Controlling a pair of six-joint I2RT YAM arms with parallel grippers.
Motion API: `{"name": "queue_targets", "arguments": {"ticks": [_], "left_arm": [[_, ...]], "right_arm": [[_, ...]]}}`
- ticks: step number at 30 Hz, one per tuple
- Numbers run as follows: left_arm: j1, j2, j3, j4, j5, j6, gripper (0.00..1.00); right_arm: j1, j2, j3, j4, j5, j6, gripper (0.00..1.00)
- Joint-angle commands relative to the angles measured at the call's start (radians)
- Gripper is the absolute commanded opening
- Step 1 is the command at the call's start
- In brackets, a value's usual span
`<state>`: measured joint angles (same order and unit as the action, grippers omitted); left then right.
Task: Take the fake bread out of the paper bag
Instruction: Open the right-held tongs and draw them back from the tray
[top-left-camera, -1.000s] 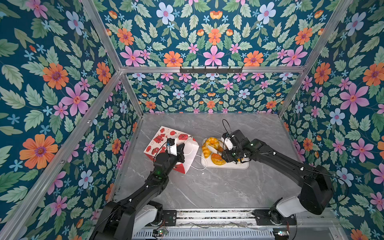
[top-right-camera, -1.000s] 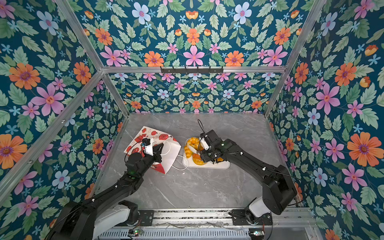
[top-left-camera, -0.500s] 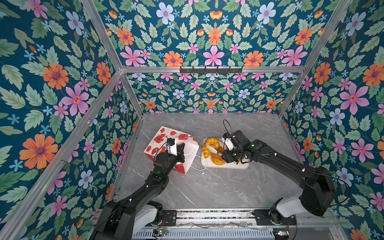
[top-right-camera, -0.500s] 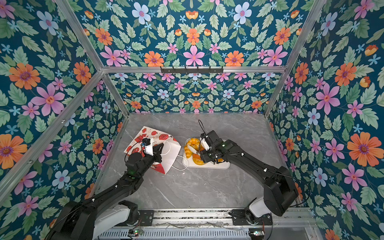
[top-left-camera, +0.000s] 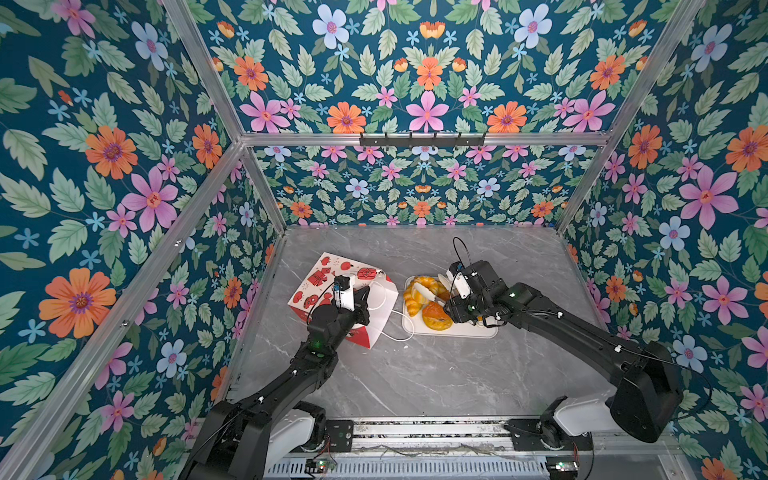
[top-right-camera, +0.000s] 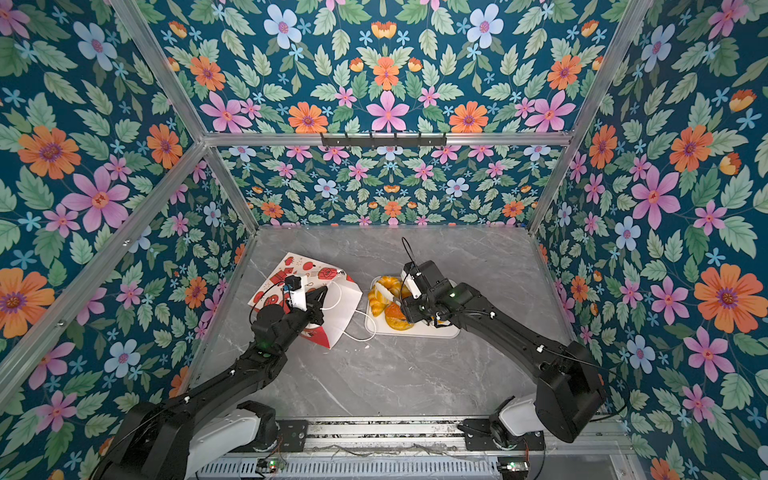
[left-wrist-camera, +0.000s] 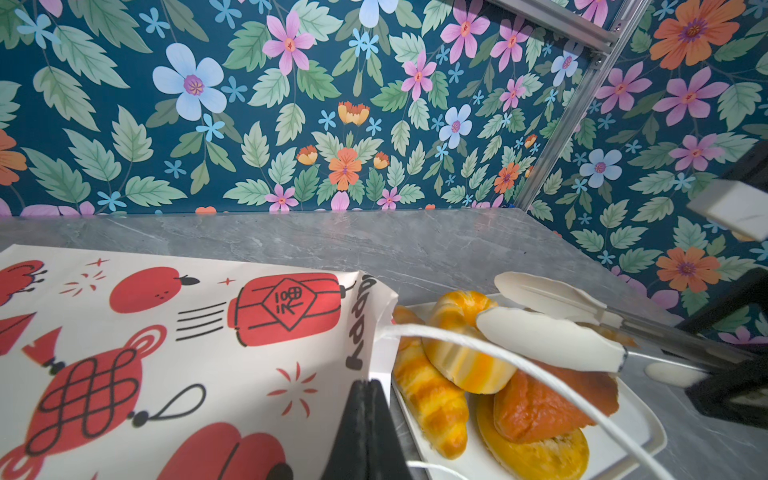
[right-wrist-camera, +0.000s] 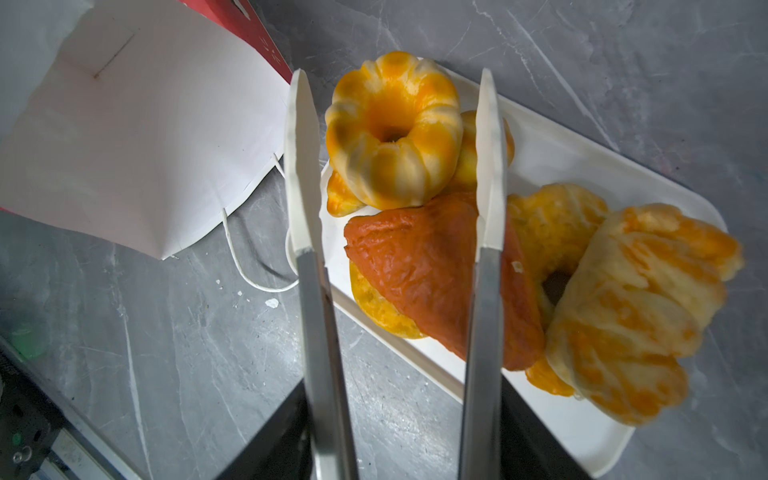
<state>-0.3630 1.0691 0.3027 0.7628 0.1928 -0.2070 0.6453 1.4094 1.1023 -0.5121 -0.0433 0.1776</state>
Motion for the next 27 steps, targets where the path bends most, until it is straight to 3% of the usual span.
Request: {"name": "queue_targets", "arguments": {"ticks": [1,9,17,21,27], "left_arm": [[0.001,-0.002,0.004,0.031,0.007,-0.004,0.03],[0.000,-0.034,0.004,0.011,-0.018,-0.002,0.03],[0.002,-0.098,0.012,-0.021,-0.061,-0.009,0.03],[0.001,-0.144,0.019,-0.053,-0.082,-0.011,0.03],[0.002,-0.208,0.035,-0.102,-0.102,-0.029,0.03]], "right_arm": [[0.001,-0.027,-0.016,0.093,0.045,0.011,0.62],[-0.050,-0.153,-0.069,0.102,0.271,0.042,0.61],[-0.368,-0.231,-0.172,-0.015,0.280,0.126,0.54],[-0.486,-0.186,-0.216,-0.009,0.233,0.188,0.54],[-0.512,0.005,-0.242,0.018,0.301,0.267,0.56]]}}
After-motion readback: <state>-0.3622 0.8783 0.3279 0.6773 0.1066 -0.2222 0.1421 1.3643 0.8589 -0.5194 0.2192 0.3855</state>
